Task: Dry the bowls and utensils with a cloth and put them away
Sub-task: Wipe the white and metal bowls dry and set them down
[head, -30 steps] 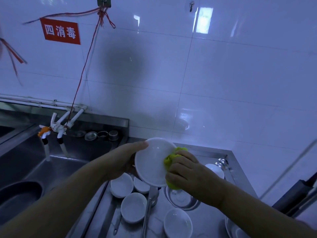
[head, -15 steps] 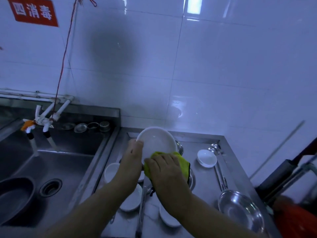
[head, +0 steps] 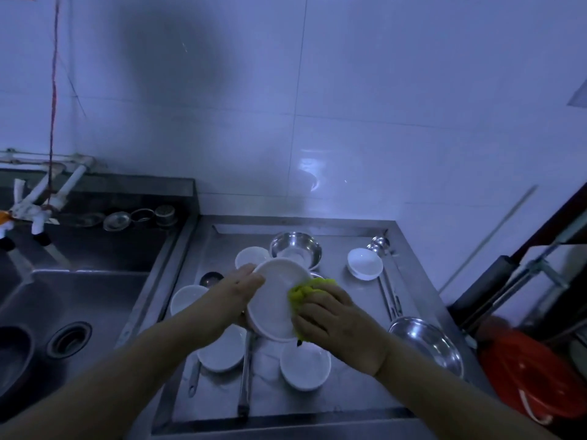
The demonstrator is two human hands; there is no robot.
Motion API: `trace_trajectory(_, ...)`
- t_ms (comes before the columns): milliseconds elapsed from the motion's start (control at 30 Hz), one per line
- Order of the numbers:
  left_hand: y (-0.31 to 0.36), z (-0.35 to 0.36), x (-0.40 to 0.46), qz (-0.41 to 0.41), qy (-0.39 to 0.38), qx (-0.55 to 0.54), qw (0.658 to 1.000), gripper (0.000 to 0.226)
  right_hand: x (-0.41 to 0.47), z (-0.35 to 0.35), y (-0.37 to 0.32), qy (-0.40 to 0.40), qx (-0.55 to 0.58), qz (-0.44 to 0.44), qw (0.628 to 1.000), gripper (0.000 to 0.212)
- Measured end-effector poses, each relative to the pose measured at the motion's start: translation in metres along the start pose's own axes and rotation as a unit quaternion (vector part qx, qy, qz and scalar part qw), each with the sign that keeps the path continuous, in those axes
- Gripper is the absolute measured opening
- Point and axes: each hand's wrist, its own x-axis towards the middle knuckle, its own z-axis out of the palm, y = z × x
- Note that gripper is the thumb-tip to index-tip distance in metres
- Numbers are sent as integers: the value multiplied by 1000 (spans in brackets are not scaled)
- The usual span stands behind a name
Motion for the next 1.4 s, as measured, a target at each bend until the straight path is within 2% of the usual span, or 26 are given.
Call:
trace_trajectory(67,-2,7,10,-23,16,-7,1000,44,-11,-5,11,11,-6,36,999,5)
trace_trajectory(133,-6,17,20,-40,25,-37,998,53,-23,-14,23,24,10,124,992,13)
trace_trajectory(200,-13,29,31,-40,27,-74,996,40,-38,-29,35,39,50,241,968,19)
trace_trajectory(267,-22,42,43,-40,34,-79,995,18,-55,-47,46,57,100,362,925,20)
trace_trajectory(300,-27,50,50,-41,41,-78,995,15,-63,-56,49,70,112,420,898,27)
trace_trajectory(400,-46,78,72,-68,57,-78,993,20,-86,-77,56,100,139,567,806,48)
trace_trajectory(500,-64,109,95,-111,79,-75,988,22,-107,-89,64,163,158,653,723,40)
trace_trajectory(600,-81,144,118,-152,94,-71,981,20,-131,-89,77,213,155,689,676,44)
trace_trajectory(700,-102,176,147,-176,107,-20,978,22,-157,-79,92,217,151,705,658,34)
trace_trajectory(833,-138,209,190,-209,113,46,970,30,-182,-61,115,217,163,718,641,36)
trace_trajectory(1000,-163,244,238,-235,129,28,963,44,-207,-42,146,215,184,722,632,36)
trace_trajectory(1100,-154,263,254,-248,145,-32,957,26,-214,-33,158,214,203,729,618,42)
trace_trajectory(1200,-159,275,265,-256,146,-38,955,34,-216,-24,168,215,205,721,626,41)
trace_trajectory(1400,-159,280,270,-265,134,-45,954,14,-209,-10,176,207,250,699,638,36)
